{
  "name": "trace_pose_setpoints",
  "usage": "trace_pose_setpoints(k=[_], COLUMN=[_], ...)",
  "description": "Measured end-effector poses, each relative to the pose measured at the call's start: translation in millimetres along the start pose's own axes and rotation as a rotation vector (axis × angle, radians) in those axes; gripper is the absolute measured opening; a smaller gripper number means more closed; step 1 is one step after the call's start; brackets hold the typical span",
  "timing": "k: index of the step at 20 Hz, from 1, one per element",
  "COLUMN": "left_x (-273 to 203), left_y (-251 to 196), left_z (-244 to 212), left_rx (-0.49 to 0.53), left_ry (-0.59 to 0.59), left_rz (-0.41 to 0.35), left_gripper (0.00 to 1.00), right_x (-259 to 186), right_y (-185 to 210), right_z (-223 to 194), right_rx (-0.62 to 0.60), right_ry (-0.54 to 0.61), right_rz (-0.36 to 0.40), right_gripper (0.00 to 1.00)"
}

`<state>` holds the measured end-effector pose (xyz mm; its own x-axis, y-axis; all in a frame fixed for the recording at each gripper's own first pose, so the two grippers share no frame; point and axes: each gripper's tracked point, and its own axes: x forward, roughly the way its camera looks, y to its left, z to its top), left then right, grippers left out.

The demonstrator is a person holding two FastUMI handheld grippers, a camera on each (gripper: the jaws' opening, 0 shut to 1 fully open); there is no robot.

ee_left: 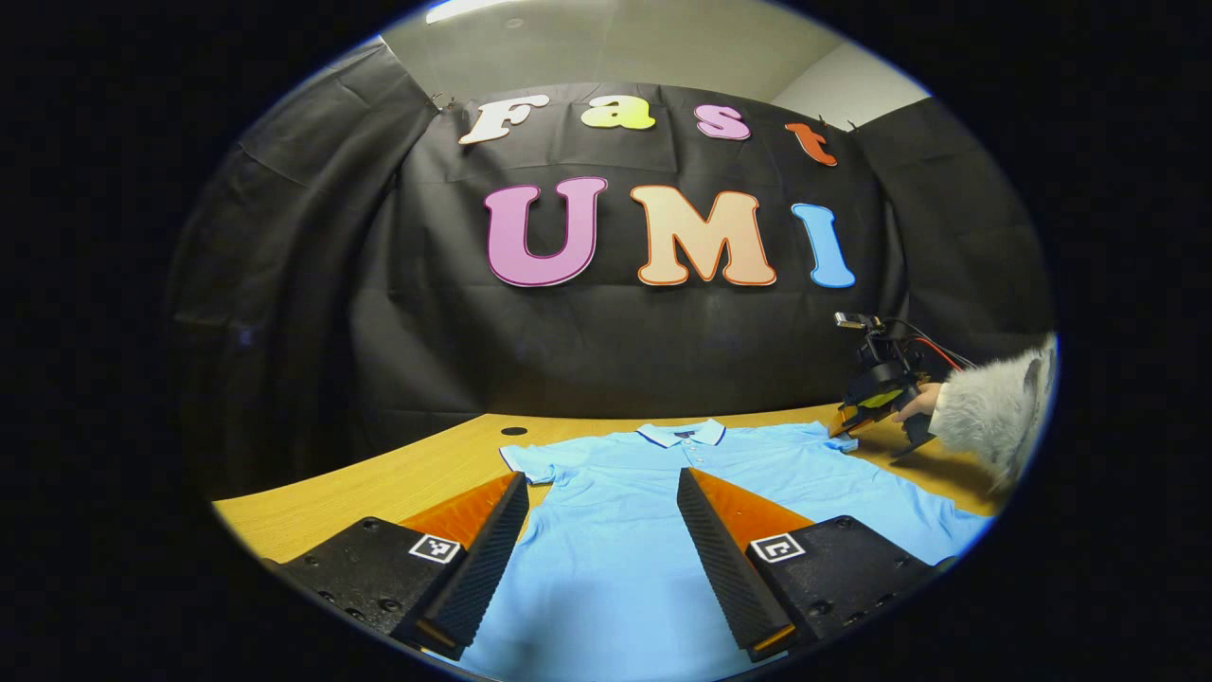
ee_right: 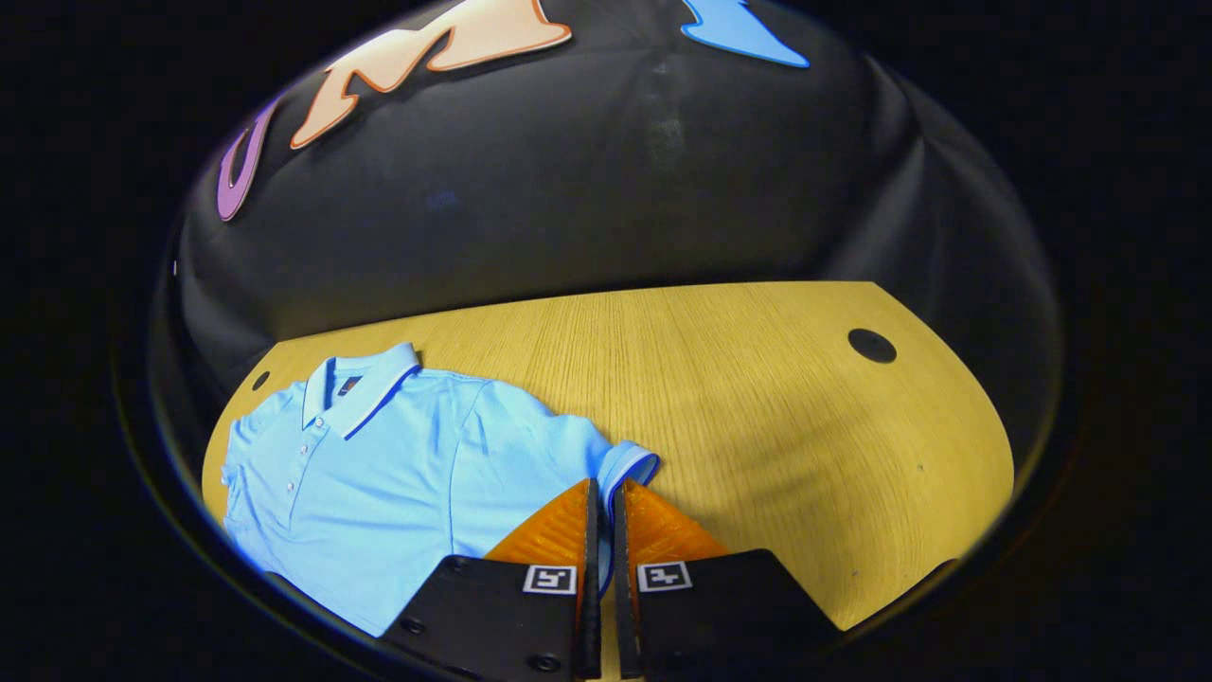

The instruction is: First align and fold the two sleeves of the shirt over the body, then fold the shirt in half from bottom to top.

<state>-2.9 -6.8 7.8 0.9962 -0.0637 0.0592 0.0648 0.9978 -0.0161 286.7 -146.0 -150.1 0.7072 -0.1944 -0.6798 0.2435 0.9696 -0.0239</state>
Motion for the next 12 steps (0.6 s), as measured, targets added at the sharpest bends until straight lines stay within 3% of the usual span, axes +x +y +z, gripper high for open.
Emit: trace_pose_setpoints(k=[2,6,10,12], left_x=[-0.4,-0.1,0.1,-0.3], left_y=[0.0,0.2,0.3,0.4], left_z=[0.4,-0.1,0.0,0.2], left_rx=[0.000,0.000,0.001,-0.001], left_ry=[0.000,-0.001,-0.001,-0.001], left_rz=[0.000,0.000,0.000,0.000], left_gripper=[0.94,0.94,0.94,0.94], right_x=[-2.2,-18.9,-50.1,-57.4], right_y=[3.6,30.0,98.7,127.4], right_z=[-1.0,17.9,35.4,34.1], right_rx=[0.021,0.045,0.108,0.126], right_ry=[0.011,-0.049,-0.105,-0.116], right_rz=[-0.003,0.061,0.250,0.309], right_gripper=[0.09,0.09,0.10,0.09])
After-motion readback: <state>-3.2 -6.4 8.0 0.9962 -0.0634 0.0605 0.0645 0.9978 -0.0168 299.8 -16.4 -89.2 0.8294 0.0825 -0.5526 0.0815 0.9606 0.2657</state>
